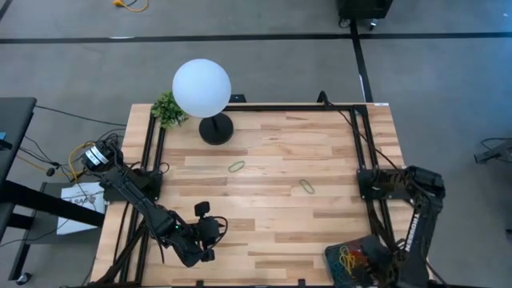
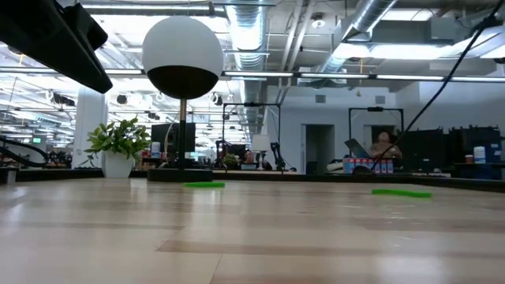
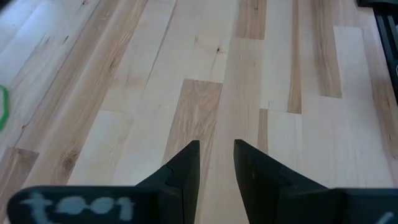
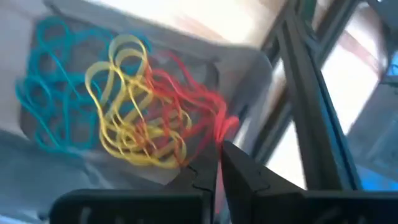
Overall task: Pick and place items into bin
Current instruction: Put the red rubber band into the black bin, then put the green rubber band into the black bin
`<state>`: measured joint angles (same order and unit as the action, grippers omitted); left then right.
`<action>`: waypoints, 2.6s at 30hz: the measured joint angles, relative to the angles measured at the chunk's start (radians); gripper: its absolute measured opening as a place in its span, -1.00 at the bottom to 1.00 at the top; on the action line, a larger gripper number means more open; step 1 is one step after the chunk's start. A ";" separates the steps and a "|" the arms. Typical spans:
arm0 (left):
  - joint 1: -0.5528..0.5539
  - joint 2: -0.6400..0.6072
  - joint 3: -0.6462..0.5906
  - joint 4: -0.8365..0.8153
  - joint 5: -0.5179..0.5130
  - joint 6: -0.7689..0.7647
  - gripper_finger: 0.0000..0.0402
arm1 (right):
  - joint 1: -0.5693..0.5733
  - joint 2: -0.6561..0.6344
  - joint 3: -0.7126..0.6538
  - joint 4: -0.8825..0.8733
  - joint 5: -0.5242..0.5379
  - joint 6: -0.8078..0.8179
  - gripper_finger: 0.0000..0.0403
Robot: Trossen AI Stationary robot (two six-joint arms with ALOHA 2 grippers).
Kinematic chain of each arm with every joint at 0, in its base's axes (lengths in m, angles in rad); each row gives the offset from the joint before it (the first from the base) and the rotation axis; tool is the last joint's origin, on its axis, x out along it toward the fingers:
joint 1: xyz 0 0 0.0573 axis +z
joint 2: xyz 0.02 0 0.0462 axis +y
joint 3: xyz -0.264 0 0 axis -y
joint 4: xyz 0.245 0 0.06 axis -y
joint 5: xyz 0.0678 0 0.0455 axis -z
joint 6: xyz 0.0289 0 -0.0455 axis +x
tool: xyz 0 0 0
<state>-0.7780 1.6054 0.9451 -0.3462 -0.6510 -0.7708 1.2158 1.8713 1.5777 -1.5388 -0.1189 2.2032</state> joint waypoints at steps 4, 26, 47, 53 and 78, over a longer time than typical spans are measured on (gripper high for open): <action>0.000 0.000 0.000 0.000 0.000 0.000 -0.56 | -0.024 0.000 -0.039 0.014 0.015 -0.007 -0.79; 0.000 0.000 0.000 -0.003 -0.001 0.000 -0.56 | -0.232 0.000 -0.147 0.130 0.154 -0.350 -0.54; 0.000 0.000 0.000 -0.003 0.010 -0.001 -0.56 | -0.666 -0.001 -0.147 0.055 0.413 -1.026 -0.54; 0.000 0.000 0.000 -0.003 0.016 -0.001 -0.56 | -0.781 -0.007 -0.151 0.006 0.438 -1.155 -0.54; -0.003 0.000 0.000 -0.008 0.015 0.004 -0.56 | -0.804 -0.502 -0.909 1.033 0.570 -1.025 -0.54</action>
<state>-0.7815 1.6054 0.9447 -0.3542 -0.6364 -0.7670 0.4122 1.3689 0.6690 -0.5055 0.4514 1.1787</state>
